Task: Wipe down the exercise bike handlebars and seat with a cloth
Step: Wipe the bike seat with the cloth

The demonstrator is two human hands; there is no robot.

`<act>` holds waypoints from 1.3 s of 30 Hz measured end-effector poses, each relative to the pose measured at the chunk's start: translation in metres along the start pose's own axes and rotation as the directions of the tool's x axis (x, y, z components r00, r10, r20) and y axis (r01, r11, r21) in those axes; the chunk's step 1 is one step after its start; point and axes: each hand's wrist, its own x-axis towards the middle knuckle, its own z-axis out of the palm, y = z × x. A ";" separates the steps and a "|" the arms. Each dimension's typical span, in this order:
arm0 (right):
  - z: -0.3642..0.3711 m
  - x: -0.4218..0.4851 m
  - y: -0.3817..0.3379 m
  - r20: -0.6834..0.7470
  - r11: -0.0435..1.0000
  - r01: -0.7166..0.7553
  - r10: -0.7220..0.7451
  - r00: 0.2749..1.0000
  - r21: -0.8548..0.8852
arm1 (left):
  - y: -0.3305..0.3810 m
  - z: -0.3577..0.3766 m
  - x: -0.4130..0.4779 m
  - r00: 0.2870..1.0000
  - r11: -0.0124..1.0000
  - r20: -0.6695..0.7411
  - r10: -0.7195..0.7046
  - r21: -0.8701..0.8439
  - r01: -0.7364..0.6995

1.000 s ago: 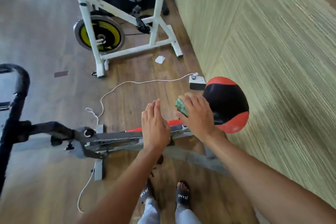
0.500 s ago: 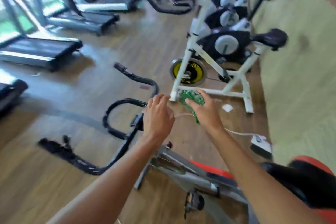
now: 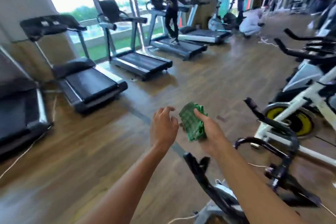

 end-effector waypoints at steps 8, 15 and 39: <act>0.092 0.087 0.020 0.004 0.996 -0.091 0.091 0.996 -0.004 | -0.092 -0.027 0.088 0.993 0.992 0.016 -0.113 -0.055 0.114; 0.133 0.204 -0.006 0.010 0.995 -0.082 0.083 0.997 -0.057 | -0.132 0.002 0.199 0.991 0.990 0.062 -0.115 -0.078 0.120; 0.122 0.476 -0.086 -0.485 0.961 0.143 -0.010 0.875 0.238 | -0.126 0.173 0.537 0.838 0.945 0.450 0.307 -0.251 -0.211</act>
